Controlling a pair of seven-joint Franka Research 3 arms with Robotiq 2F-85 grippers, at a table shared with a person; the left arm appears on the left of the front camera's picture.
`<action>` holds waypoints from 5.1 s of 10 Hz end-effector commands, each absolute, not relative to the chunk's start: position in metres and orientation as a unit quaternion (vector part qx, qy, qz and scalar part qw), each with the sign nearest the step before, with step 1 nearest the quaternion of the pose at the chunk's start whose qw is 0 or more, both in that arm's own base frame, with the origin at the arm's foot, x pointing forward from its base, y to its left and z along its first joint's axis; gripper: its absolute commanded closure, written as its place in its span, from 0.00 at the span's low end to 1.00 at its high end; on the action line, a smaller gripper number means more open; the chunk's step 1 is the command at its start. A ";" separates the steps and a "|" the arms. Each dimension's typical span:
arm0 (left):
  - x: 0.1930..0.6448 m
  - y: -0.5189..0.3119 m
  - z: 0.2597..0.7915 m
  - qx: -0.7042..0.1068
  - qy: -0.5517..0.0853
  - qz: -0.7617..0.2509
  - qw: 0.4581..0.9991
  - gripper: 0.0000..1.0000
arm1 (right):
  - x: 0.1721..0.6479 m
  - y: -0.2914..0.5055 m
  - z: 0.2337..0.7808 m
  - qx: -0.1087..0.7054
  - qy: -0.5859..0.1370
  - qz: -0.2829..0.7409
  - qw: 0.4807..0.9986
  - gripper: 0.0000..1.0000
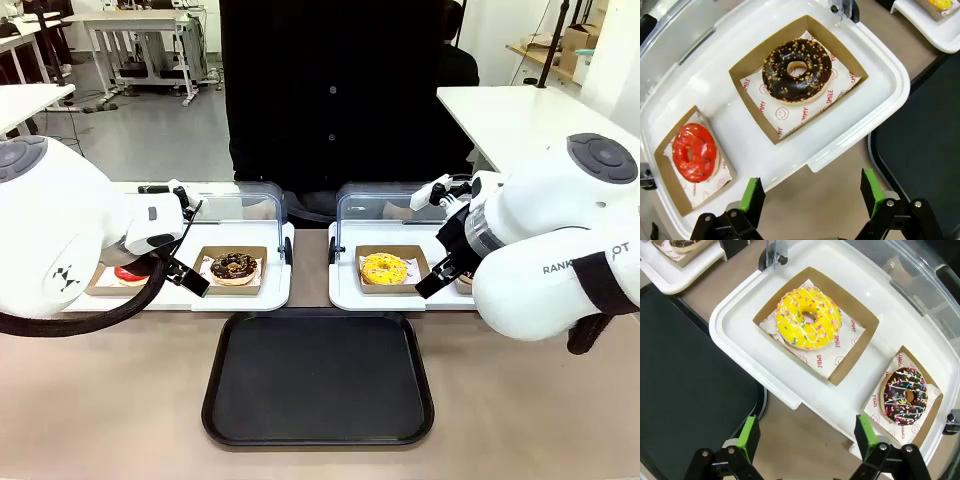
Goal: Move the fourth donut from the left to the tray.
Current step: Pick up the Paper togo box containing the Donut indicated by the person and place it on the Handle tray.
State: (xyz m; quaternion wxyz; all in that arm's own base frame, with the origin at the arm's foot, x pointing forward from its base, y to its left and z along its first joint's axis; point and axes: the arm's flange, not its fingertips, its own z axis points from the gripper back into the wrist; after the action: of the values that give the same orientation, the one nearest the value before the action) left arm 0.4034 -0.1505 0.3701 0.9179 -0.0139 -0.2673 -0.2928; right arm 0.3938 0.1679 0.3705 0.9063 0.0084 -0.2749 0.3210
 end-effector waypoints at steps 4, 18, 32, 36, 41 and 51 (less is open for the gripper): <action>0.403 -0.150 0.370 -0.014 -0.268 -0.293 0.918 0.00 | 0.394 0.168 0.371 0.008 -0.275 0.321 0.906 0.00; 0.432 0.077 0.546 -0.263 -0.261 -0.388 0.844 0.00 | 0.382 -0.071 0.565 0.229 -0.347 0.356 0.837 0.00; 0.431 0.175 0.514 -0.342 -0.384 -0.451 0.730 0.00 | 0.370 -0.225 0.530 0.339 -0.437 0.302 0.776 0.00; 0.431 0.175 0.514 -0.342 -0.384 -0.451 0.730 0.00 | 0.370 -0.225 0.530 0.339 -0.437 0.302 0.776 0.00; 0.431 0.175 0.514 -0.342 -0.384 -0.451 0.730 0.00 | 0.370 -0.225 0.530 0.339 -0.437 0.302 0.776 0.00; 0.431 0.175 0.514 -0.342 -0.384 -0.451 0.730 0.00 | 0.370 -0.225 0.530 0.339 -0.437 0.302 0.776 0.00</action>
State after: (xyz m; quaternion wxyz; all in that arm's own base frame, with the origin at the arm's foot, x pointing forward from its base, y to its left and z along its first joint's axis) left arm 0.4323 0.1751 0.5127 0.7308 -0.3376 -0.3874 -0.4493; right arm 0.3668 -0.2241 0.5281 0.7857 0.3399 -0.4255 0.2935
